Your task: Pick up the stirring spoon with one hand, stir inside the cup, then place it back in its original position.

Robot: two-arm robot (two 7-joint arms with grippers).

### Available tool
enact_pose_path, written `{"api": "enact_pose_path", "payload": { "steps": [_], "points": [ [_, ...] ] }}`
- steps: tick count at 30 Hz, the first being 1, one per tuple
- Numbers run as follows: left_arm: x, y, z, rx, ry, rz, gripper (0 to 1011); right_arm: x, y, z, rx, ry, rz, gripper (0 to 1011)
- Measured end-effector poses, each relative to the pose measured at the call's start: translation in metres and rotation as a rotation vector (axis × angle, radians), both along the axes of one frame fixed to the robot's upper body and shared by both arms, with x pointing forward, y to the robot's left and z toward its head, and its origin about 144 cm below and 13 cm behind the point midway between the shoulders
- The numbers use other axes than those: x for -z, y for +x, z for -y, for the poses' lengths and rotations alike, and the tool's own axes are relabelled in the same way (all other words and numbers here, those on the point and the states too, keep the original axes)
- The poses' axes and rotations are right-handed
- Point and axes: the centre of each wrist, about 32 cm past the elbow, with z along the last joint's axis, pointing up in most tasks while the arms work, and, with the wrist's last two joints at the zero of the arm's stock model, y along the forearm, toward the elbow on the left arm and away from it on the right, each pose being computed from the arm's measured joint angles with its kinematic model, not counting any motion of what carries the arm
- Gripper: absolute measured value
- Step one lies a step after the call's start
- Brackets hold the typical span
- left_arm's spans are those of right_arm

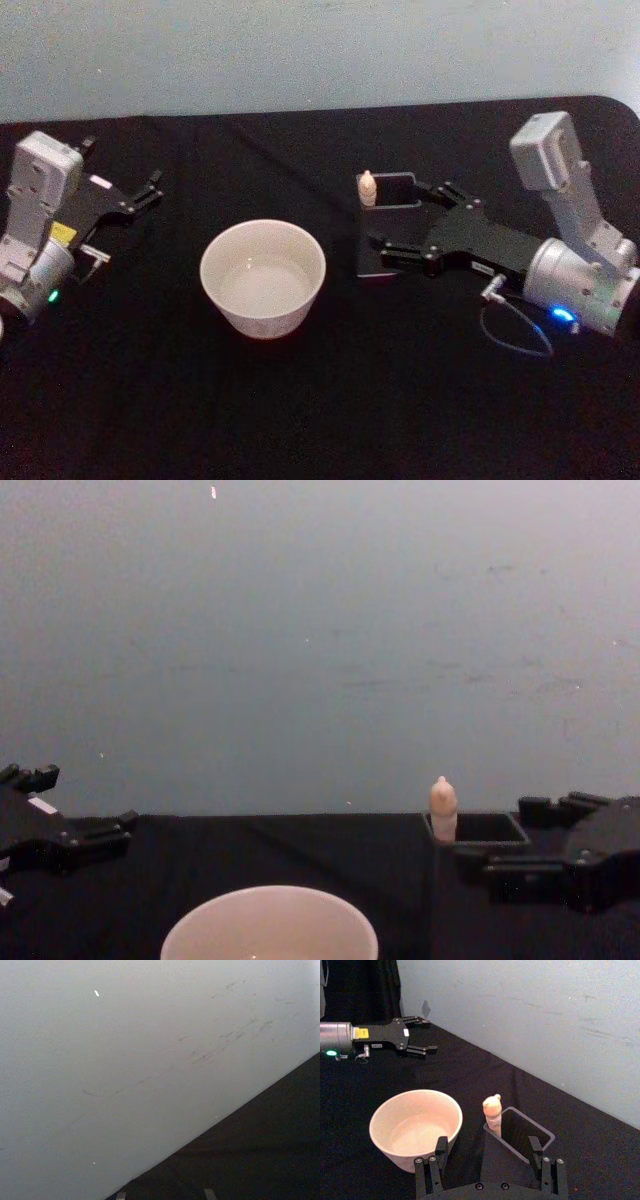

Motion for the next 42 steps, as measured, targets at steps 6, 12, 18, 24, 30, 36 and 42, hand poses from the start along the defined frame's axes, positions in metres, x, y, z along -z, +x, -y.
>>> {"api": "enact_pose_path", "payload": {
  "steps": [6,12,18,24,30,36,42],
  "points": [
    [0.0,0.0,0.0,0.0,0.0,0.0,1001,-0.003,0.008,-0.012,0.007,-0.005,-0.007,1002],
    [0.0,0.0,0.0,0.0,0.0,0.0,1001,-0.005,0.017,-0.023,0.017,-0.008,0.001,1002],
    [0.0,0.0,0.0,0.0,0.0,0.0,1001,-0.004,0.022,-0.03,0.024,-0.014,0.002,1002],
    [0.0,0.0,0.0,0.0,0.0,0.0,1001,-0.004,0.026,-0.035,0.029,-0.016,0.008,1002],
    [0.0,0.0,0.0,0.0,0.0,0.0,1001,-0.004,0.027,-0.039,0.037,-0.029,0.014,1002],
    [0.0,0.0,0.0,0.0,0.0,0.0,1001,-0.004,0.028,-0.041,0.045,-0.043,0.014,1002],
    [0.0,0.0,0.0,0.0,0.0,0.0,1001,-0.003,0.029,-0.043,0.059,-0.054,0.016,1002]
  ]
}}
